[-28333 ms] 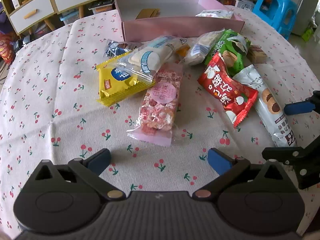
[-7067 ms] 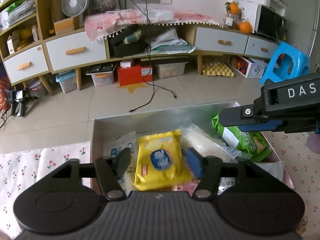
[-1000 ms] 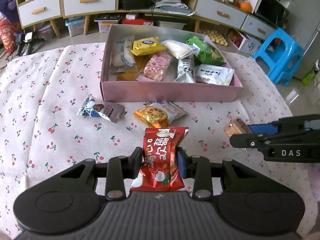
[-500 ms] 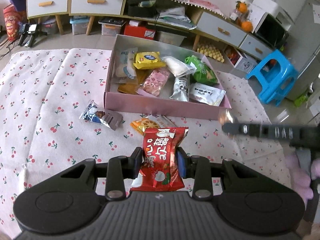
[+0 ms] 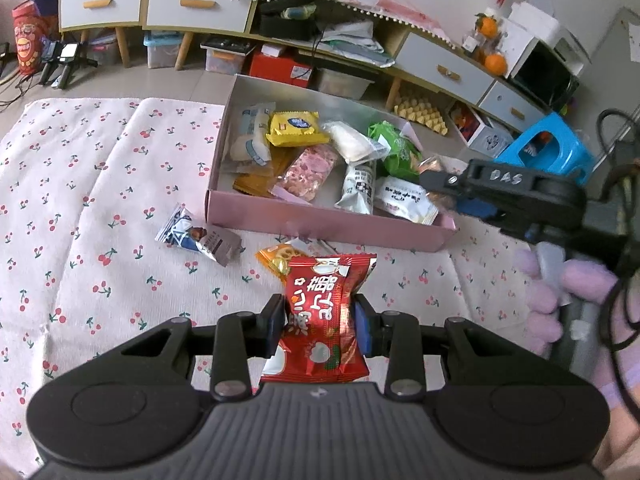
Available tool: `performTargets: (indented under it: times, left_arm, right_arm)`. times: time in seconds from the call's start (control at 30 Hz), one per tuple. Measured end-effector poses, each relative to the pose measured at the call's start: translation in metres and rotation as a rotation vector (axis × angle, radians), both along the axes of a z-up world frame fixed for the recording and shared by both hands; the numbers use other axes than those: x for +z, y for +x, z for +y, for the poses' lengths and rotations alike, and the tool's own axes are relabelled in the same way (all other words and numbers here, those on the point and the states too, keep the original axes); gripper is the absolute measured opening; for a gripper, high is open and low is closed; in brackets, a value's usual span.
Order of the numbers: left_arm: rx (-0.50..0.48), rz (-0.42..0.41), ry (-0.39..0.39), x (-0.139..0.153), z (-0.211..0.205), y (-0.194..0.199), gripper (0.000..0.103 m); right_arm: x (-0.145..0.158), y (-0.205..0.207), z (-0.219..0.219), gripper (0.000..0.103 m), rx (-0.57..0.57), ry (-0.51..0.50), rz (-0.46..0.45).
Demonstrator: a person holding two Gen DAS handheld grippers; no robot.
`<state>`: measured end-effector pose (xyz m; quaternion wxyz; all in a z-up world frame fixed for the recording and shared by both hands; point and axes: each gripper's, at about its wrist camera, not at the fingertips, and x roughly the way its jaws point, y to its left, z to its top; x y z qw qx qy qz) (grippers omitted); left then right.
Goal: Organize snacks
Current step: 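Carry the candy pack and cake square over the pink box with both tools, then open both tools to drop the snacks into the pink box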
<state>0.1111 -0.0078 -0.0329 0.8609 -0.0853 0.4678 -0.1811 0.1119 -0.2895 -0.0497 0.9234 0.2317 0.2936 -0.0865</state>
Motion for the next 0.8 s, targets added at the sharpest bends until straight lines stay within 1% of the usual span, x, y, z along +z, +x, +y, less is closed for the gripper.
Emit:
performTargets:
  times: [0.07, 0.13, 0.2, 0.23, 0.43, 0.5, 0.57, 0.7, 0.8]
  left_arm:
    - [0.007, 0.001, -0.011, 0.001, 0.001, 0.002, 0.033]
    - [0.01, -0.006, -0.013, 0.003, -0.001, 0.005, 0.033]
    - [0.015, -0.011, -0.024, 0.005, -0.001, 0.011, 0.033]
    - [0.014, -0.018, -0.024, 0.007, -0.002, 0.016, 0.033]
    - [0.04, -0.077, 0.013, 0.016, -0.009, 0.047, 0.033]
    - [0.038, -0.091, 0.027, 0.016, -0.014, 0.061, 0.033]
    - [0.021, -0.097, 0.033, 0.016, -0.023, 0.077, 0.033]
    - [-0.026, -0.118, 0.053, 0.01, -0.051, 0.107, 0.033]
    - [-0.044, -0.116, 0.031, 0.003, -0.07, 0.125, 0.033]
  right_arm:
    - [-0.005, 0.003, -0.001, 0.039, -0.01, 0.011, -0.002]
    - [-0.007, 0.0, -0.005, 0.041, -0.04, 0.045, -0.045]
    - [-0.005, -0.001, -0.009, 0.05, -0.055, 0.086, -0.057]
    - [-0.004, -0.003, -0.01, 0.051, -0.056, 0.1, -0.069]
    - [-0.002, -0.005, -0.007, 0.053, -0.043, 0.071, -0.055]
    - [-0.002, -0.006, -0.008, 0.057, -0.054, 0.077, -0.053]
    - [-0.001, -0.01, -0.011, 0.06, -0.066, 0.09, -0.057]
    - [0.0, -0.013, -0.016, 0.061, -0.073, 0.124, -0.077]
    - [-0.001, -0.014, -0.021, 0.062, -0.083, 0.133, -0.087]
